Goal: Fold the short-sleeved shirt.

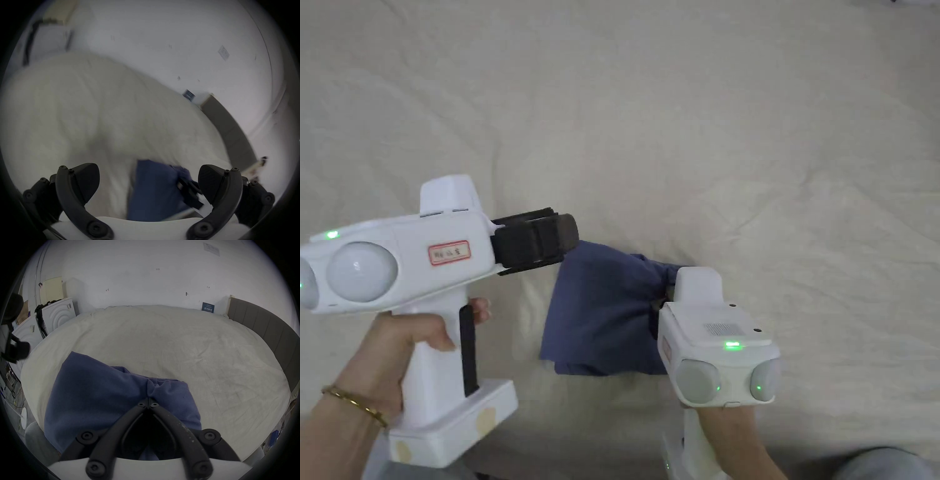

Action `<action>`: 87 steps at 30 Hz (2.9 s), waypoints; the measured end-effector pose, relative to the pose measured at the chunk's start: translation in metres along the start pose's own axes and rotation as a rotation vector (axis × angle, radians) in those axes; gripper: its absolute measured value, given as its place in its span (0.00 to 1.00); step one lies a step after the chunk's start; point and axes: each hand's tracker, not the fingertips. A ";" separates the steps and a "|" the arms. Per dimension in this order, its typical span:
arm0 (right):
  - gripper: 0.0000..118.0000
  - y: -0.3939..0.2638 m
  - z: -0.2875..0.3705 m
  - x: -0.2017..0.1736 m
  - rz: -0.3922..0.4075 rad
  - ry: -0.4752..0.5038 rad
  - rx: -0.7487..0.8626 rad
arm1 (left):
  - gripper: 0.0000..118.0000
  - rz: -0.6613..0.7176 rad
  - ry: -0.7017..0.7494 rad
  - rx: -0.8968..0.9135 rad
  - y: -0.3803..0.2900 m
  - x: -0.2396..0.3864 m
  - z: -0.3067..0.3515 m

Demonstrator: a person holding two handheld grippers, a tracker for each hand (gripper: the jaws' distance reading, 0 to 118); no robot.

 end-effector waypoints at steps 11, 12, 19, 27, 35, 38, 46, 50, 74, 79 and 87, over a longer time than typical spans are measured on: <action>0.01 0.003 0.000 0.004 -0.037 0.010 -0.011 | 1.00 0.201 -0.356 -0.400 -0.023 -0.064 -0.066; 0.01 0.004 0.001 0.003 -0.041 0.012 -0.013 | 1.00 0.200 -0.403 -0.384 -0.024 -0.063 -0.068; 0.01 0.016 0.006 0.013 -0.095 0.043 -0.049 | 0.60 0.260 -0.422 -0.362 -0.026 -0.043 -0.087; 0.01 0.059 0.090 0.041 -0.086 0.112 0.124 | 0.19 0.252 -0.146 -0.411 -0.006 -0.011 -0.077; 0.01 0.080 0.164 0.070 -0.097 0.123 0.232 | 0.19 0.139 0.130 -0.345 0.082 -0.077 0.023; 0.01 0.085 0.167 0.070 -0.110 0.107 0.231 | 0.19 0.112 0.275 -0.310 0.125 -0.155 0.061; 0.01 0.088 0.140 0.050 -0.238 0.128 0.167 | 0.21 0.110 0.760 -0.220 0.189 -0.256 0.131; 0.01 0.094 0.129 0.022 -0.222 0.138 0.117 | 0.54 0.125 0.965 -0.153 0.201 -0.290 0.138; 0.01 0.123 0.185 0.059 -0.008 -0.078 0.471 | 0.00 -0.524 0.673 0.790 0.089 0.088 0.121; 0.01 0.134 0.198 0.068 -0.025 -0.068 0.574 | 0.00 -0.516 0.529 0.776 0.050 0.132 0.090; 0.01 0.127 0.190 0.058 -0.011 -0.131 0.588 | 0.00 -0.518 0.476 0.708 -0.014 0.151 0.049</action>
